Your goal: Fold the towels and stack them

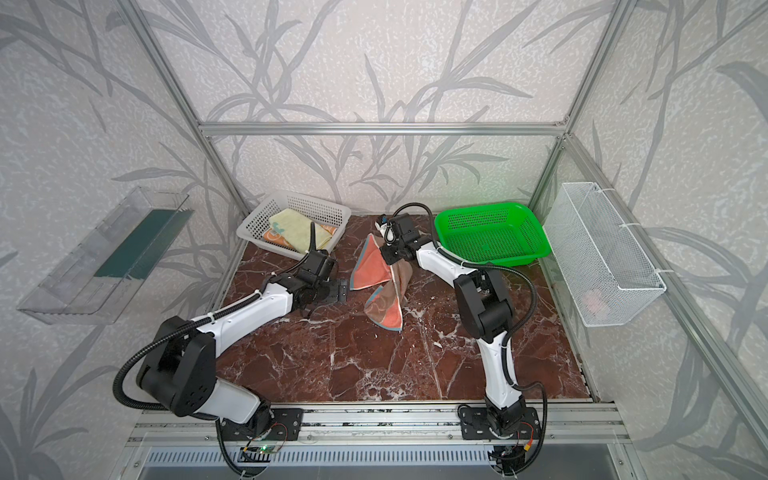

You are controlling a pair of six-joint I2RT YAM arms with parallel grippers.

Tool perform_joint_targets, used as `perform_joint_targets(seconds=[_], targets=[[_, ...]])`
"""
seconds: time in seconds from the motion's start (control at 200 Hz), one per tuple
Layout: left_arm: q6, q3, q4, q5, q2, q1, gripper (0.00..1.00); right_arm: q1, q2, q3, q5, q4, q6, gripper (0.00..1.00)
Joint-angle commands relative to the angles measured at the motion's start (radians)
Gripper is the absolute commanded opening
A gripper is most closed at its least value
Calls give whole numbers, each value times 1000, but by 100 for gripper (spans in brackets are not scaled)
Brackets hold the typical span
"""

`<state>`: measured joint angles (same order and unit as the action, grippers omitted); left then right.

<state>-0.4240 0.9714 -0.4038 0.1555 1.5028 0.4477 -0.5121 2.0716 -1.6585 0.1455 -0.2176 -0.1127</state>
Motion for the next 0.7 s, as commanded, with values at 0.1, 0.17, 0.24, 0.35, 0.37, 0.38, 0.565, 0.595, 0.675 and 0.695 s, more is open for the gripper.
perform_joint_targets(seconds=[0.1,0.17,0.24,0.35,0.37,0.38,0.565,0.595,0.675,0.695], targets=[[-25,-13,-18,8,-47,-32,99,-47,-219,112,90,-68,-203,5],[-22,-13,-18,-2,-51,-41,99,-84,-268,173,91,-89,-231,5],[-20,-13,-18,-12,-56,-49,99,-123,-310,244,93,-102,-257,5],[-19,-15,-22,-20,-67,-61,99,-202,-350,361,69,-109,-259,7],[-19,-16,-22,-21,-68,-64,99,-216,-354,382,61,-106,-251,7],[-19,-16,-22,-22,-69,-65,99,-223,-356,396,58,-103,-246,7],[-20,-19,-33,-24,-78,-90,98,-319,-351,566,36,-61,-124,9],[-18,-19,-36,-26,-79,-94,98,-333,-347,585,40,-61,-112,11],[-19,-19,-37,-28,-79,-101,98,-362,-338,626,45,-83,-95,15],[-18,-18,-37,-29,-79,-101,97,-364,-338,632,48,-95,-90,16]])
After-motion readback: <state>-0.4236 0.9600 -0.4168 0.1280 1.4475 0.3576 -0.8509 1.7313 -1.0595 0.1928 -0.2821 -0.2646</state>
